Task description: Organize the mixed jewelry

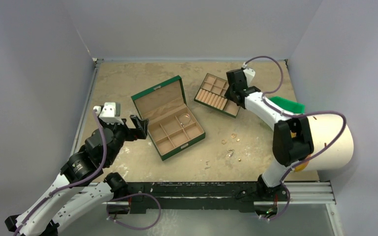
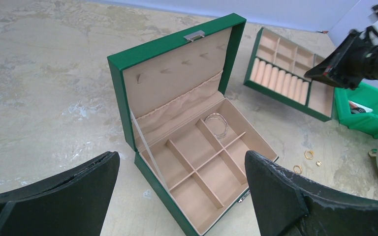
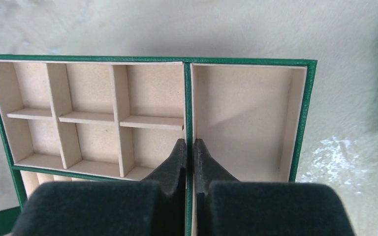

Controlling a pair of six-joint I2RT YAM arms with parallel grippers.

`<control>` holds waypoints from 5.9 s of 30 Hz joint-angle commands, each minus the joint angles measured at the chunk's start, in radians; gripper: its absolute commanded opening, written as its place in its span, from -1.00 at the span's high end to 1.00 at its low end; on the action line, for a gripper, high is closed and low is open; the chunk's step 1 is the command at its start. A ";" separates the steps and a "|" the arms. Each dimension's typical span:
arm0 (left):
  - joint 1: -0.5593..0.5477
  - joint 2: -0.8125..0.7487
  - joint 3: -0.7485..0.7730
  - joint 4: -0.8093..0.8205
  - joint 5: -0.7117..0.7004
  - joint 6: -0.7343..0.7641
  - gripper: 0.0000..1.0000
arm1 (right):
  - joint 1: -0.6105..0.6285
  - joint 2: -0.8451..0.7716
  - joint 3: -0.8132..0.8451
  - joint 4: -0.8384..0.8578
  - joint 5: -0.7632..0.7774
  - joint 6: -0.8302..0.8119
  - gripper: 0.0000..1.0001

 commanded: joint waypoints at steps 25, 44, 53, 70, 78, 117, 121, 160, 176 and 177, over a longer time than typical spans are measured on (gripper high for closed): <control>0.005 -0.089 0.041 0.010 -0.126 -0.023 -0.96 | 0.243 -0.391 0.014 -0.098 -0.309 -0.446 1.00; 0.006 -0.097 0.042 0.001 -0.161 -0.029 -0.96 | 0.452 -0.050 0.230 -0.113 -0.345 -0.547 1.00; 0.005 -0.100 0.043 0.000 -0.160 -0.029 -0.96 | 0.470 0.023 0.233 -0.048 -0.347 -0.519 1.00; 0.005 -0.118 0.043 -0.002 -0.162 -0.029 -0.96 | 0.472 0.103 0.245 -0.023 -0.297 -0.426 1.00; 0.005 -0.119 0.043 -0.002 -0.162 -0.030 -0.96 | 0.486 0.113 0.233 -0.025 -0.296 -0.412 1.00; 0.006 -0.121 0.043 -0.005 -0.164 -0.034 -0.96 | 0.531 0.099 0.135 -0.006 -0.300 -0.378 1.00; 0.006 -0.117 0.043 -0.005 -0.163 -0.034 -0.96 | 0.535 0.115 0.135 0.000 -0.309 -0.377 1.00; 0.006 -0.095 0.043 -0.007 -0.171 -0.032 -0.96 | 0.542 -0.032 0.082 -0.066 -0.190 -0.333 0.38; 0.008 -0.084 0.042 -0.010 -0.208 -0.046 -0.98 | 0.540 -0.431 -0.236 -0.224 0.012 -0.150 0.30; 0.011 -0.077 0.044 -0.010 -0.205 -0.045 -0.99 | 0.540 -0.446 -0.253 -0.245 0.030 -0.126 0.30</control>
